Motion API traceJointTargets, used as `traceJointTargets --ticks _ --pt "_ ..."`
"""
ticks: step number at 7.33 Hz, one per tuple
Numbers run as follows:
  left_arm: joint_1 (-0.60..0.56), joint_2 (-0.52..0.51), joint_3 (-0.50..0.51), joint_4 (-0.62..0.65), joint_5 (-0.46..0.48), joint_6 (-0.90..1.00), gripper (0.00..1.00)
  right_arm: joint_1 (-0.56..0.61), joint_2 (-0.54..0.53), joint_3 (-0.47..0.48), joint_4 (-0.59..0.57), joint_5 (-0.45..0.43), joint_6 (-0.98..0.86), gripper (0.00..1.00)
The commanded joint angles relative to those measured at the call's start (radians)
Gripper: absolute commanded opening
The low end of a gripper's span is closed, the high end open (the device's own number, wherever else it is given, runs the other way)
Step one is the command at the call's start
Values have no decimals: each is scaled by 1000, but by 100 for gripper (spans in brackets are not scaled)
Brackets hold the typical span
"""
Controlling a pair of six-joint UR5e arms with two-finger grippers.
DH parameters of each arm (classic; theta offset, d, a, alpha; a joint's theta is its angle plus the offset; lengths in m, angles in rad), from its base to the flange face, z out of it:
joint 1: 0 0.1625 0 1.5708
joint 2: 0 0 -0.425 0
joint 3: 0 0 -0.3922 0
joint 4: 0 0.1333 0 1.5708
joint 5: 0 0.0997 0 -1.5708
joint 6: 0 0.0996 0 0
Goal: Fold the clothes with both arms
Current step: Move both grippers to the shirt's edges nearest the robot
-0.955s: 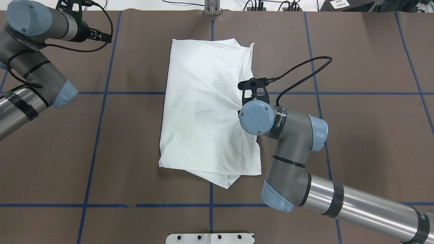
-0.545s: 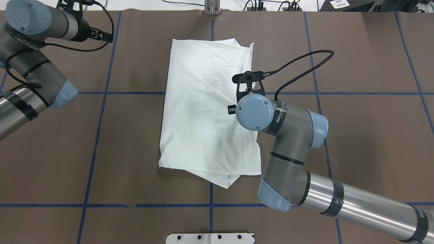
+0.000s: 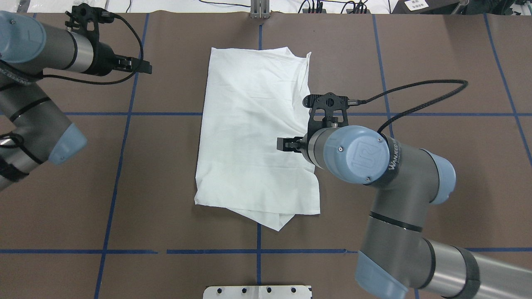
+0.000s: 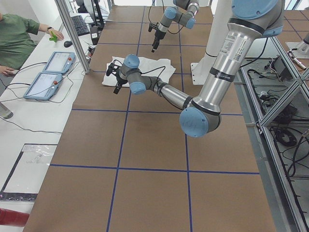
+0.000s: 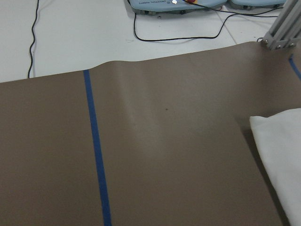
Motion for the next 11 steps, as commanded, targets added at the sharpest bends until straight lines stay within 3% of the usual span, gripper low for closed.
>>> traceJointTargets --ticks 1,3,4,10,11 --pt "166 41 -219 167 17 -216 100 -51 -128 79 165 -12 106 100" --pt "374 39 -231 169 211 -425 100 -57 -179 116 171 -41 108 100" --pt "421 41 -222 170 239 -447 100 -57 -179 114 171 -42 108 100" --pt "522 41 -182 169 249 -482 99 -75 -179 108 172 -84 106 100" --pt "532 41 -182 169 249 -484 93 -77 -179 108 172 -84 106 100"
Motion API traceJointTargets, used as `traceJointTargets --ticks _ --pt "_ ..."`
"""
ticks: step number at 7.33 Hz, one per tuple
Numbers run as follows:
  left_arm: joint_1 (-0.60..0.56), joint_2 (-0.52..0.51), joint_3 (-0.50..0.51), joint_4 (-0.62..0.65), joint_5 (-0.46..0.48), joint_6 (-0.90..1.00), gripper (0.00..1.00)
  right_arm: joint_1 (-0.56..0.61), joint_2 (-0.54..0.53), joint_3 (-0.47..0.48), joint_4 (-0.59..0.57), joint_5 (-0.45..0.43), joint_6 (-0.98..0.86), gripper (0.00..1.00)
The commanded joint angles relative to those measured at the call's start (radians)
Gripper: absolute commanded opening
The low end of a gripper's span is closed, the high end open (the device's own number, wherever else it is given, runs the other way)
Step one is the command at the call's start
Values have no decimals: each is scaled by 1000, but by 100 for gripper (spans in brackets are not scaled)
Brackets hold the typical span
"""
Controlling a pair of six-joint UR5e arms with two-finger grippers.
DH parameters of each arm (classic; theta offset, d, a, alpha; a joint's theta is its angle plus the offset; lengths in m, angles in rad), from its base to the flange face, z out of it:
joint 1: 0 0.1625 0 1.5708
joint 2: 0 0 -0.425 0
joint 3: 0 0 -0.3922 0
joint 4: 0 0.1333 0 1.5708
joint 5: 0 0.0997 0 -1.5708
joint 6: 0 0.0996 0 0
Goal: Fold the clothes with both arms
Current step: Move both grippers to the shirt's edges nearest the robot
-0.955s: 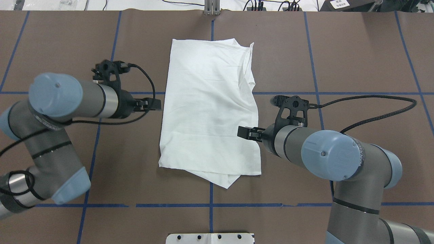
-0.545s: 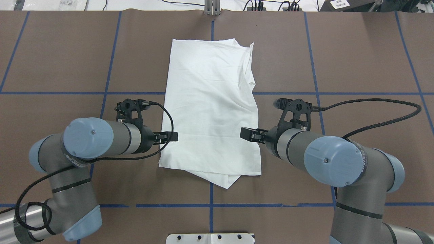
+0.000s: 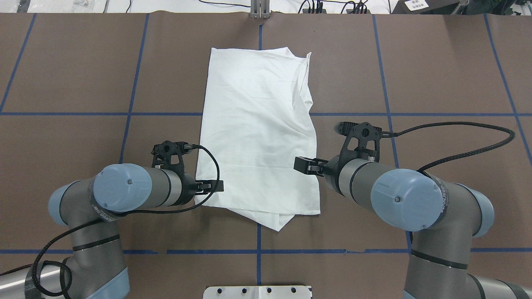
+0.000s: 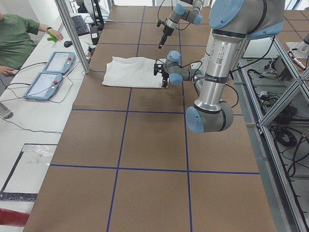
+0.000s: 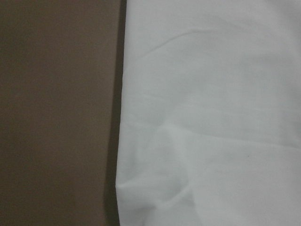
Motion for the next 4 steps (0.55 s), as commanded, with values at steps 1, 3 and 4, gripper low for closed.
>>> traceJointTargets --ticks 1,3,4 --pt "10 0 6 0 0 -2 86 -2 0 0 0 0 1 100" --pt "12 -7 24 0 0 0 86 -3 0 -2 0 0 0 100" --pt "12 -12 33 0 0 0 85 -5 0 -2 0 0 0 100"
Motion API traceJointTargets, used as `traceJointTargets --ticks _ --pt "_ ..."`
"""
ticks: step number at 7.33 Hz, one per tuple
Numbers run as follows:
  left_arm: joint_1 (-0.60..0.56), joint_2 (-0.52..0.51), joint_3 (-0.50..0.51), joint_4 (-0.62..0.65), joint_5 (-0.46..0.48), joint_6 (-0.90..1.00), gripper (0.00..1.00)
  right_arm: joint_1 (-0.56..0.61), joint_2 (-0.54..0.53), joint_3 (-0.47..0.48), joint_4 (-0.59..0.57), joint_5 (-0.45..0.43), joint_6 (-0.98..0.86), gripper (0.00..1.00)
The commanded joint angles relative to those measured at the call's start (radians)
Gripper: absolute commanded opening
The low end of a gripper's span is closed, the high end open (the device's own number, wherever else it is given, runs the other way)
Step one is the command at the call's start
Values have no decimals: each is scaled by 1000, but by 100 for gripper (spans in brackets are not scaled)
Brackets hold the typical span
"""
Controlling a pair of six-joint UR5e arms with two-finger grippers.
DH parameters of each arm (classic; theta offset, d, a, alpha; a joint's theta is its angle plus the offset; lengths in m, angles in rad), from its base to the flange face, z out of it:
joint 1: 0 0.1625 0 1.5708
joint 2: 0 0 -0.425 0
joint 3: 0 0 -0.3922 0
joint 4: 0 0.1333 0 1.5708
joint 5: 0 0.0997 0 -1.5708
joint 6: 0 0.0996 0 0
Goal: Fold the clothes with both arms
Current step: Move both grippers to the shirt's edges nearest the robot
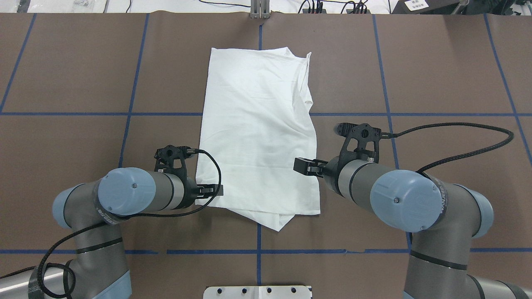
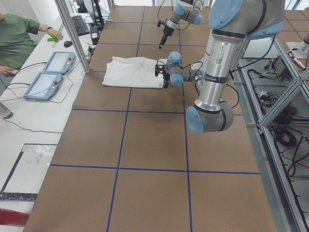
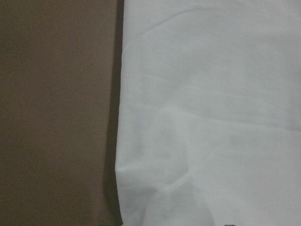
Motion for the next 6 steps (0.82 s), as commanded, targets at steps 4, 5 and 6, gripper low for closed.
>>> traceJointTargets --ticks 4,5,6 --pt "27 -6 17 -2 -2 -1 0 -11 0 0 -2 -15 1 100" --pt "27 -6 5 -2 -2 0 0 -14 0 0 -2 -14 1 100" --pt "25 -4 -13 0 -3 0 0 -23 2 0 -5 -14 10 100"
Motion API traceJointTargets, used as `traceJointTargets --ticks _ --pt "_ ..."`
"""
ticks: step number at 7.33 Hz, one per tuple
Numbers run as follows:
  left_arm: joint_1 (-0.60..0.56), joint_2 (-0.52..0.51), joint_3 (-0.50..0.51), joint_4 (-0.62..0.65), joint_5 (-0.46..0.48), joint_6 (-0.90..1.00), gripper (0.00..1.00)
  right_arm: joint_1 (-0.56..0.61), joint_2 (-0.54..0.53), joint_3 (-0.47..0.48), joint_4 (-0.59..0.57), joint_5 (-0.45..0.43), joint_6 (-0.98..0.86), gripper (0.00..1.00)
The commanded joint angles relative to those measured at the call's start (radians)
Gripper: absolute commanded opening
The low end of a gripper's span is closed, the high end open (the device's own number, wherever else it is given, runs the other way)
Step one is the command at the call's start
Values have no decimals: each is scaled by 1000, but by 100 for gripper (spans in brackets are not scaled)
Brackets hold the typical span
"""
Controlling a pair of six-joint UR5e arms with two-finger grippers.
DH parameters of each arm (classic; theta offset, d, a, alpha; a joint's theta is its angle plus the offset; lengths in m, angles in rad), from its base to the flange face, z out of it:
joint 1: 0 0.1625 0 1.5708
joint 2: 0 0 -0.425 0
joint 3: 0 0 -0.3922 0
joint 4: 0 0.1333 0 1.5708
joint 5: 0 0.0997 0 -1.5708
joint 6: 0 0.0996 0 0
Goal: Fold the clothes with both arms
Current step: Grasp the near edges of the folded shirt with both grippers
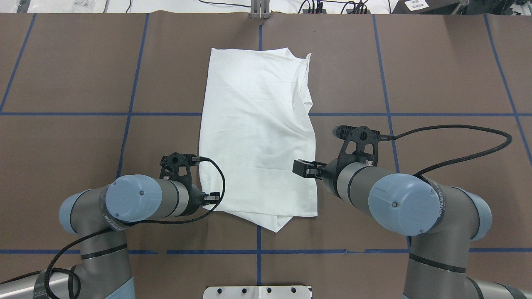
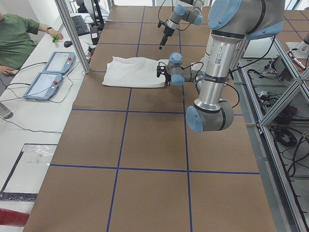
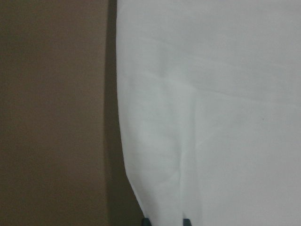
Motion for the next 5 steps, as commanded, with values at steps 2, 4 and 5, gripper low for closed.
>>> traceJointTargets --ticks 2,4,5 --pt "-5 6 -45 4 -1 1 0 -58 18 -6 -33 -3 230 98" --pt "-4 6 -50 4 0 -1 0 -99 36 -57 -78 0 494 94" --pt "-5 7 -54 3 2 -1 0 -110 90 -107 -161 2 597 88"
